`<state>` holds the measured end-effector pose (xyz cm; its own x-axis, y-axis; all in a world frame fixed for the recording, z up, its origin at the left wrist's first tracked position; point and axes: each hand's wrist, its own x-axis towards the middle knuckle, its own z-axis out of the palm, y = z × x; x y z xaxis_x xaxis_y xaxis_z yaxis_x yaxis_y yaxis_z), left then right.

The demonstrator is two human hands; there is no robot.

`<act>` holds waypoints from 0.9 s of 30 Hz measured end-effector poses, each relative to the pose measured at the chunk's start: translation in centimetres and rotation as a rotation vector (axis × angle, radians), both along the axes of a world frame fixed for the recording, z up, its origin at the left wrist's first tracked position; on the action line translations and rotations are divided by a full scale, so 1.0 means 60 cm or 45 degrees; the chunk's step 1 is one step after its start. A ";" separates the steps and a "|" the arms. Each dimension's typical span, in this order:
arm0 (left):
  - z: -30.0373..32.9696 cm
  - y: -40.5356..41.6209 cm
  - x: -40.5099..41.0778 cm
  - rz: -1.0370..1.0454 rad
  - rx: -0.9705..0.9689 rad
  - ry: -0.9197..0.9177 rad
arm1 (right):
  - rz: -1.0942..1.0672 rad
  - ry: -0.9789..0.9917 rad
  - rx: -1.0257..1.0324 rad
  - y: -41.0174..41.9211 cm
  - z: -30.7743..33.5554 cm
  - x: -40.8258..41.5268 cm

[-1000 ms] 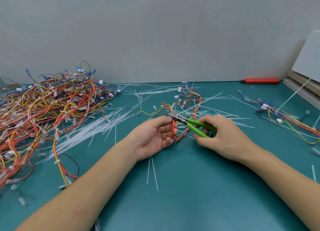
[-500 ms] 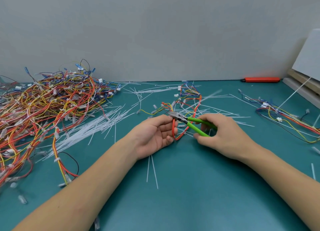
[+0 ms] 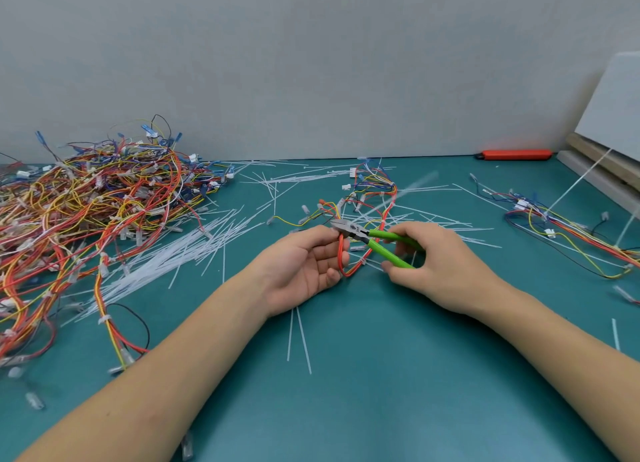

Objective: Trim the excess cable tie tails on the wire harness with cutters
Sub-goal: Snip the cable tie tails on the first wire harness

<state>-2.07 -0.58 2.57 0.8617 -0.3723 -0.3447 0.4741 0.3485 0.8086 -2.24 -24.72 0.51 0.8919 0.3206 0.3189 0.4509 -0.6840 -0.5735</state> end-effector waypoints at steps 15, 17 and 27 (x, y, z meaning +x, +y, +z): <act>0.003 -0.001 -0.003 0.014 0.020 -0.008 | 0.007 -0.017 0.010 -0.001 -0.003 0.004; 0.002 -0.001 -0.003 0.015 0.023 -0.018 | 0.026 -0.011 0.010 0.000 -0.002 0.001; 0.004 -0.001 -0.003 0.023 0.022 -0.010 | -0.011 0.008 0.031 0.001 -0.006 0.005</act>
<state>-2.28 -0.61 2.81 0.8709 -0.3506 -0.3444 0.4617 0.3431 0.8180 -1.92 -24.68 0.14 0.8965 0.3052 0.3212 0.4417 -0.6733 -0.5929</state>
